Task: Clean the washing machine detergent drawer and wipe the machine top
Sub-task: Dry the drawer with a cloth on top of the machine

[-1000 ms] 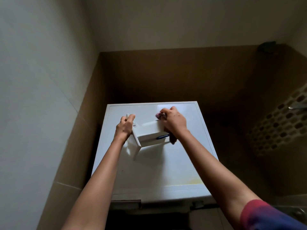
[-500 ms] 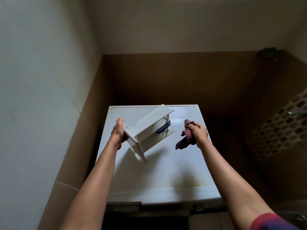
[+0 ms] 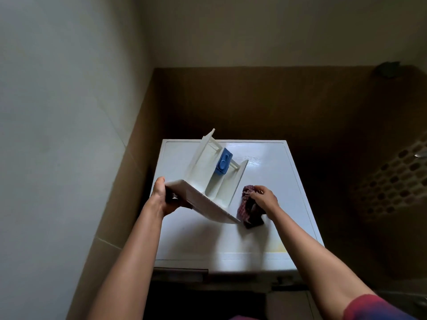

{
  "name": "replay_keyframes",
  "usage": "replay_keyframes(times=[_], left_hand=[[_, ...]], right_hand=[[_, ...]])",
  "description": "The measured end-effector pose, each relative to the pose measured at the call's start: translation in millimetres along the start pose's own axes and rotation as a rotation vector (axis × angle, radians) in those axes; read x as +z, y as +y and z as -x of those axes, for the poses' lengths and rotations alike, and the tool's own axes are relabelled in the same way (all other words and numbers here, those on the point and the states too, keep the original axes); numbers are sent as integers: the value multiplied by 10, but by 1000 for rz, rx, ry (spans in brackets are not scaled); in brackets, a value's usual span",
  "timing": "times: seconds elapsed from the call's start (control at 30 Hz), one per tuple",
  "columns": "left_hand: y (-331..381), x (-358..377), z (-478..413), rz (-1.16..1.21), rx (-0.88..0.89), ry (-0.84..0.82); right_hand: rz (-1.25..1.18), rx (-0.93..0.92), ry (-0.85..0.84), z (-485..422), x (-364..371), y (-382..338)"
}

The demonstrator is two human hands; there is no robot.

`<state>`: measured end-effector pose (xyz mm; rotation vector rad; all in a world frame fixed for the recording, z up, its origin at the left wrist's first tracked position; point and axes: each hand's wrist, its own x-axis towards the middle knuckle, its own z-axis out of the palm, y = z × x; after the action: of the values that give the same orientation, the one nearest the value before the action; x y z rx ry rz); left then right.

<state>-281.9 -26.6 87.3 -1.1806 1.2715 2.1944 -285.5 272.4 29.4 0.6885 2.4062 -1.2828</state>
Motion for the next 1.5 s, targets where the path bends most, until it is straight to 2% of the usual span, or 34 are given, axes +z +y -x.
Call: replay_keyframes(times=[0.07,0.13,0.2,0.27,0.37,0.43,0.57,0.7,0.73,0.87,1.03,1.17,1.23,1.33,1.4,1.5], left_hand=[[-10,-94,18,18,-31,-37],[-29,-172,33,26,-53,-84],[-58,-248,73,36,-75,-159],[-93,-330,131,24,-100,-253],[-157,-465,174,-17,-118,-336],[-217,-561,210,-15,-146,-349],[-408,-748,259,99,-214,-337],[-664,-887,235,418,-343,-283],[-728,-905,274,480,-328,-274],[-982,-854,561,524,-169,-231],[-1401,-651,988,463,61,25],[-1729,-621,1145,262,132,125],[-1874,-704,1169,64,182,255],[-2008,-899,1157,-255,471,500],[-2002,-1022,1114,-301,700,412],[-1892,-1136,1075,-335,806,126]], right_hand=[[102,-60,107,15,14,-59],[-68,-150,127,25,35,-132],[-336,-147,16,55,74,-221],[-555,-63,-160,122,133,-276],[-710,-5,-439,264,209,-265],[-784,-20,-538,357,269,-228],[-729,-89,-549,566,403,-221],[-638,-140,-487,691,462,-134],[-621,-152,-489,735,459,-110],[-586,-155,-467,910,428,-4],[-532,-130,-429,1125,388,162],[-530,-112,-429,1227,299,248],[-521,-99,-410,1233,252,290],[-433,-97,-376,1210,185,341],[-371,-101,-372,1208,142,362],[-284,-98,-373,1191,116,361]])
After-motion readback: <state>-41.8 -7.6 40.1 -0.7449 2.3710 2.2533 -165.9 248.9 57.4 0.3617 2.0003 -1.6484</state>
